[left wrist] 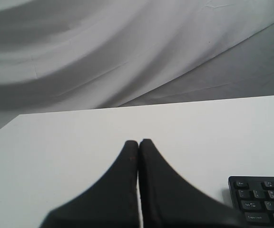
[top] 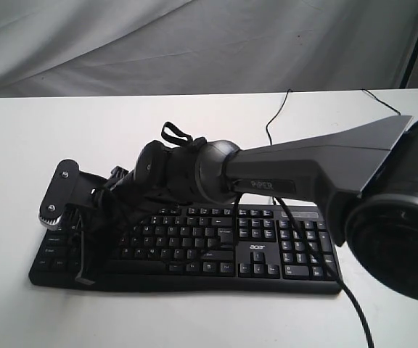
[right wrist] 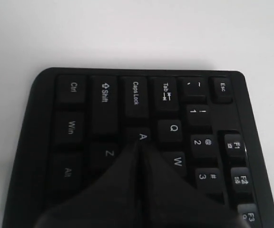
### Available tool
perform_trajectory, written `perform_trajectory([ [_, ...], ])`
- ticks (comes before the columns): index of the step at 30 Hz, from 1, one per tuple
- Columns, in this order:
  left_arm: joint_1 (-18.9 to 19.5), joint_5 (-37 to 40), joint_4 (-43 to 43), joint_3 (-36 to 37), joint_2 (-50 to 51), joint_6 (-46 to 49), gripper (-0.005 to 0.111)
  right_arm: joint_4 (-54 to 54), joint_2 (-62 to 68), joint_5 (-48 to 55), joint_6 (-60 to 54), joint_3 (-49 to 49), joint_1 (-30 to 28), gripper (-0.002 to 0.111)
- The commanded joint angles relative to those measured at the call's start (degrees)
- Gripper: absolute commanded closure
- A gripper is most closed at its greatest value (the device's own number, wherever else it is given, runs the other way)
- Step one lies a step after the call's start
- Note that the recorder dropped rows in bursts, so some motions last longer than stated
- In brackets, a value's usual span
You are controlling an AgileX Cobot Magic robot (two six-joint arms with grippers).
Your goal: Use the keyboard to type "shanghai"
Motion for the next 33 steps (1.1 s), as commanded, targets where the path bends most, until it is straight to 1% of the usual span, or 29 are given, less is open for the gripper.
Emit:
perform_trajectory([
  [1,-0.2,-0.3,0.0,0.3,0.2,-0.2,0.106,-0.3,-0.1,-0.2,-0.1,-0.4,-0.4,0.108],
  [9,-0.2,-0.3,0.0,0.3,0.2,-0.2,0.106,-0.8,1.2,-1.0,-0.1,-0.4,-0.5,0.108],
  [17,-0.2,-0.3,0.0,0.3,0.2,-0.2,0.106,-3.2,-2.9,1.7,0.2,-0.4,-0.5,0.108],
  [25,-0.2,-0.3,0.0,0.3,0.2,-0.2,0.106,-4.5,-3.0,3.4,1.0,-0.4,-0.8,0.108],
  [33,-0.2,-0.3,0.0,0.3,0.2,-0.2,0.106,-4.8,-5.3,10.9,2.5,0.0,-3.7,0.108],
])
